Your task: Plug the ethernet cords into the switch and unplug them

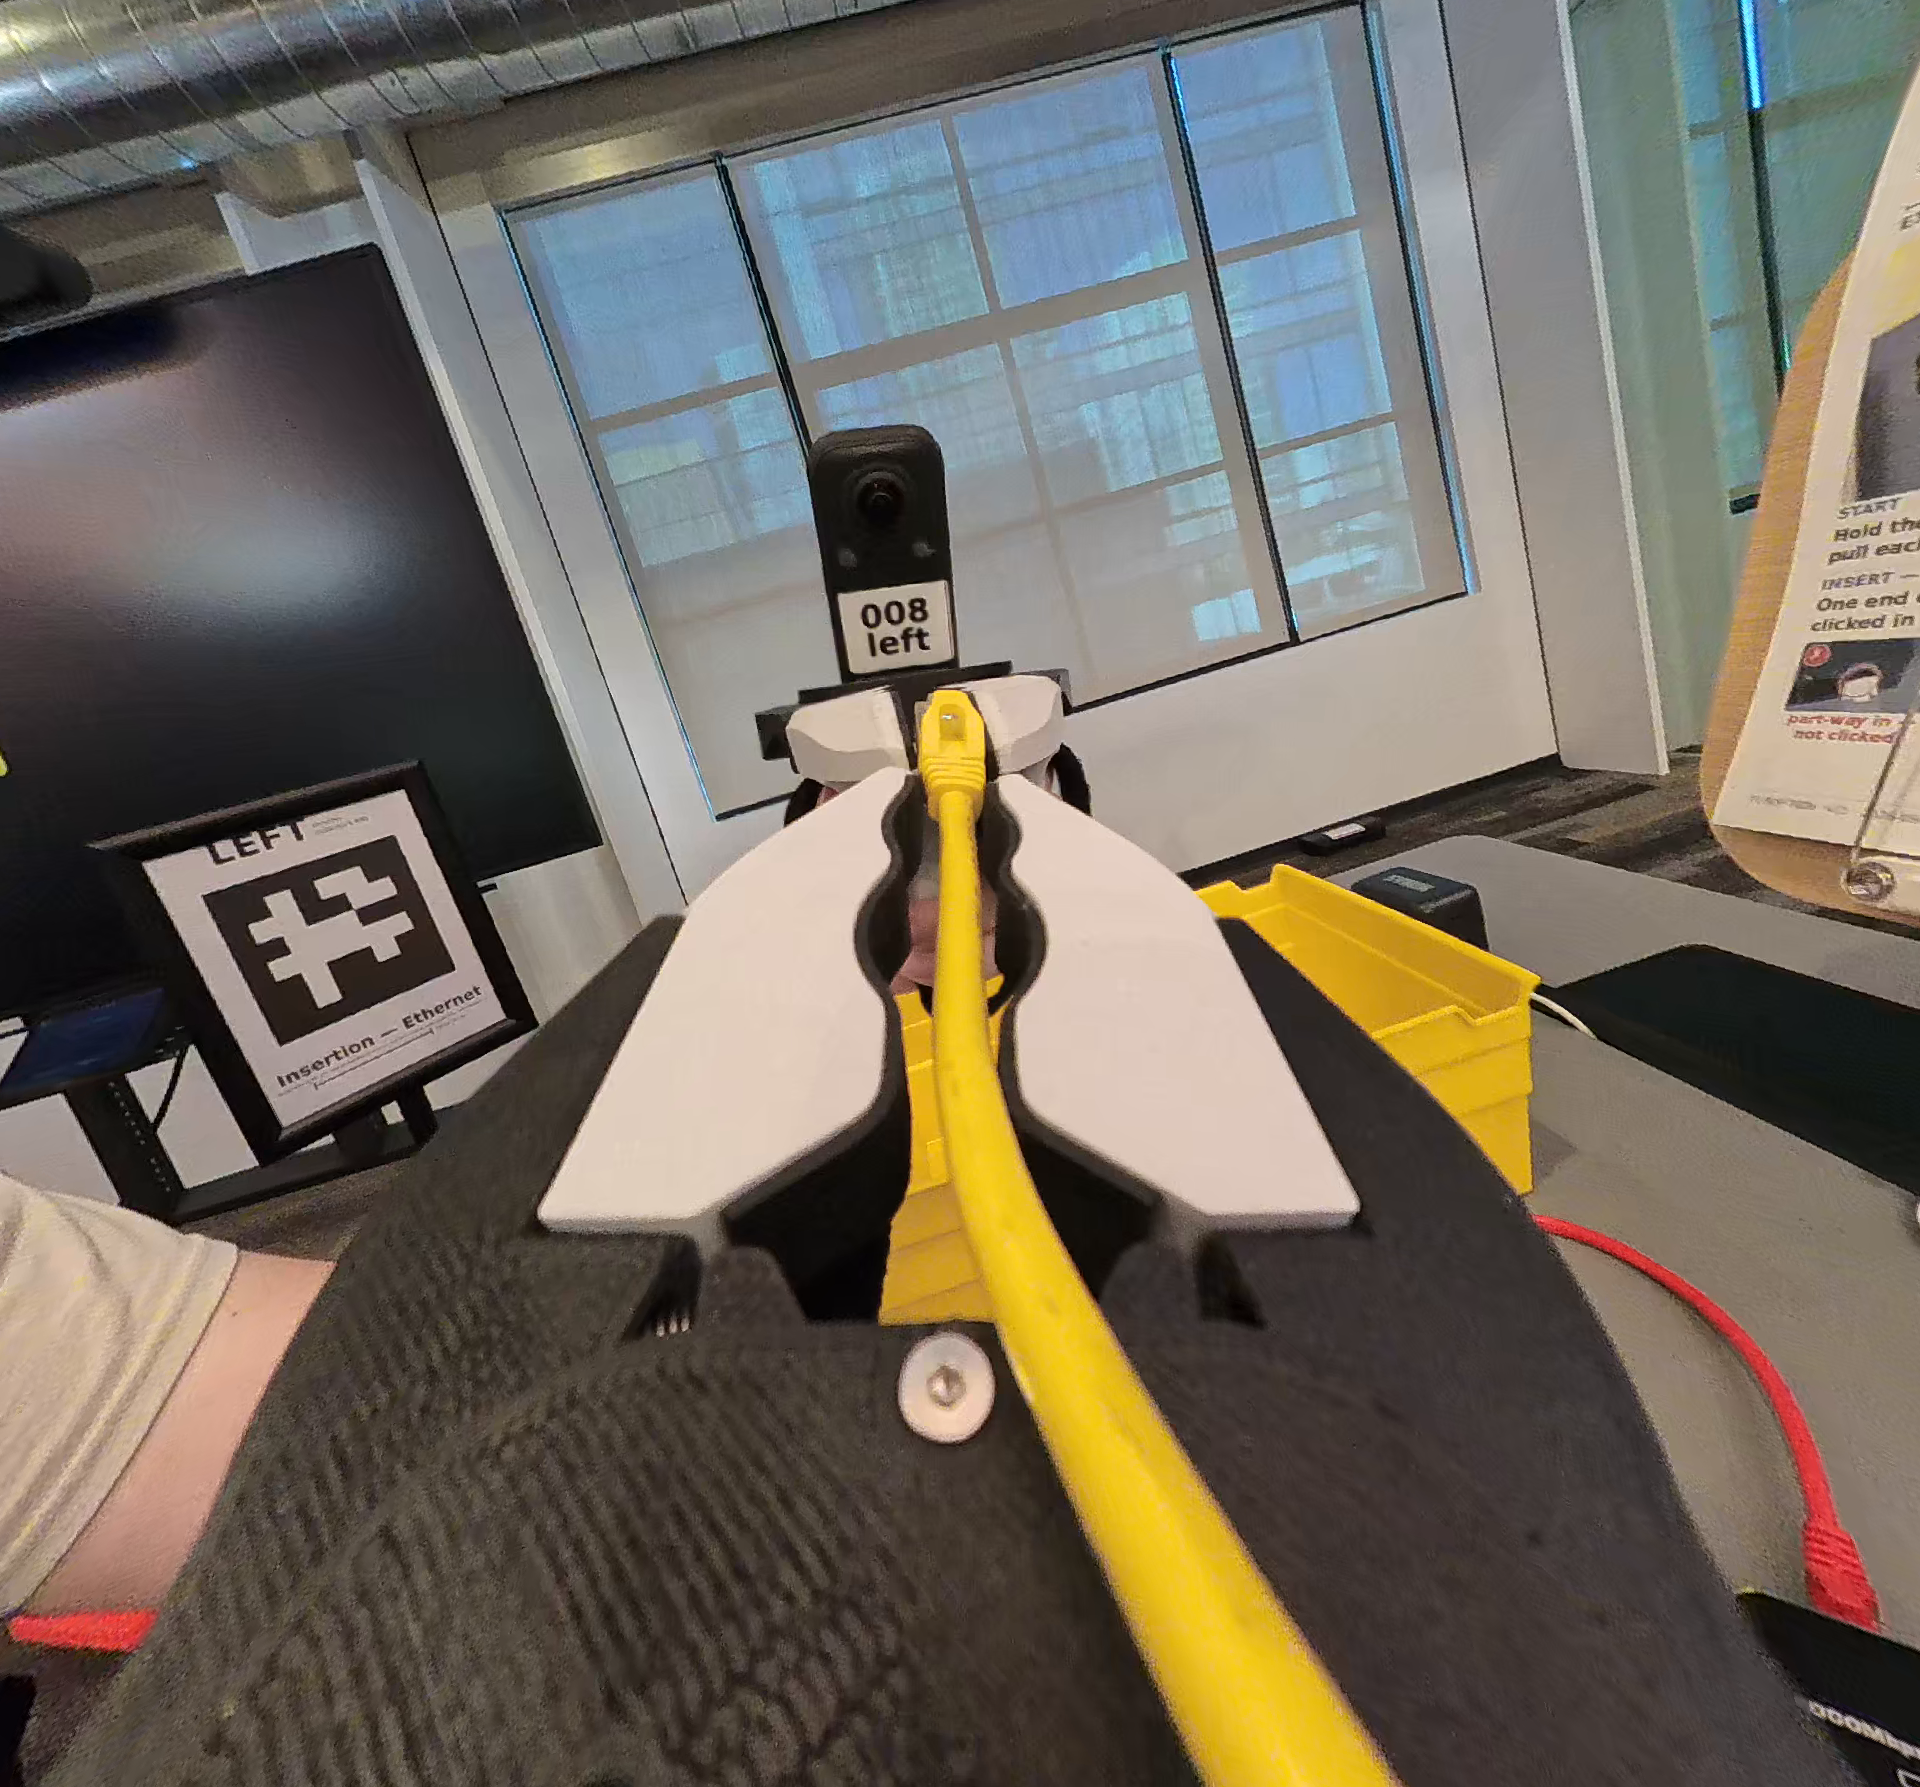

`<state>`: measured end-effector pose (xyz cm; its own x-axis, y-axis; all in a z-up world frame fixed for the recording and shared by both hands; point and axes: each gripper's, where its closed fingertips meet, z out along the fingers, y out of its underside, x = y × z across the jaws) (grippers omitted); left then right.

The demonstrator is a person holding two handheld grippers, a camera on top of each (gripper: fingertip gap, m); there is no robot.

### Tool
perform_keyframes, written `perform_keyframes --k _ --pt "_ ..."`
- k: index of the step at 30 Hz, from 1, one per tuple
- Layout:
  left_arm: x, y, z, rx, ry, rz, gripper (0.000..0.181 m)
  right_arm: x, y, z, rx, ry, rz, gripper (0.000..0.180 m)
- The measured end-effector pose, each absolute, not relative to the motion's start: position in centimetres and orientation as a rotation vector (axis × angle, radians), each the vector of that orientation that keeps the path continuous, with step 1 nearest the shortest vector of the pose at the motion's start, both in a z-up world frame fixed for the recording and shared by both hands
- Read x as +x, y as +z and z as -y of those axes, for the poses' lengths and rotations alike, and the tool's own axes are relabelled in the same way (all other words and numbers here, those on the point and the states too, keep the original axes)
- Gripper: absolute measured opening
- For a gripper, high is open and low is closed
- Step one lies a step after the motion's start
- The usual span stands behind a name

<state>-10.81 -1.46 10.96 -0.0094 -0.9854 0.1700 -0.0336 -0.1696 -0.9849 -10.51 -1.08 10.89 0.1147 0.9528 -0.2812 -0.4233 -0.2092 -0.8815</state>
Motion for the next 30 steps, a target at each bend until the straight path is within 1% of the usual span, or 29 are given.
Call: perform_keyframes --k 6,11,24,27,30 --pt "-10.7 11.2 1.8 -1.339 -1.277 -1.178 0.013 -10.4 11.0 1.3 -1.146 1.469 0.654 0.012" --pt "-10.5 10.8 1.9 -1.349 -1.271 -1.193 0.013 -10.7 11.0 1.5 -1.146 1.432 0.675 0.014" --pt "-10.1 10.4 1.4 -1.397 -1.275 -1.166 0.015 -10.2 10.7 0.9 -1.168 1.359 0.716 0.013" --pt "-10.5 10.2 0.5 -1.446 -1.163 -1.141 0.026 -9.3 11.0 0.3 -1.157 1.339 0.691 0.013" --pt "-11.2 10.5 -0.2 -1.475 -1.009 -1.091 0.044 -8.4 11.2 -0.4 -1.151 1.323 0.665 0.013"
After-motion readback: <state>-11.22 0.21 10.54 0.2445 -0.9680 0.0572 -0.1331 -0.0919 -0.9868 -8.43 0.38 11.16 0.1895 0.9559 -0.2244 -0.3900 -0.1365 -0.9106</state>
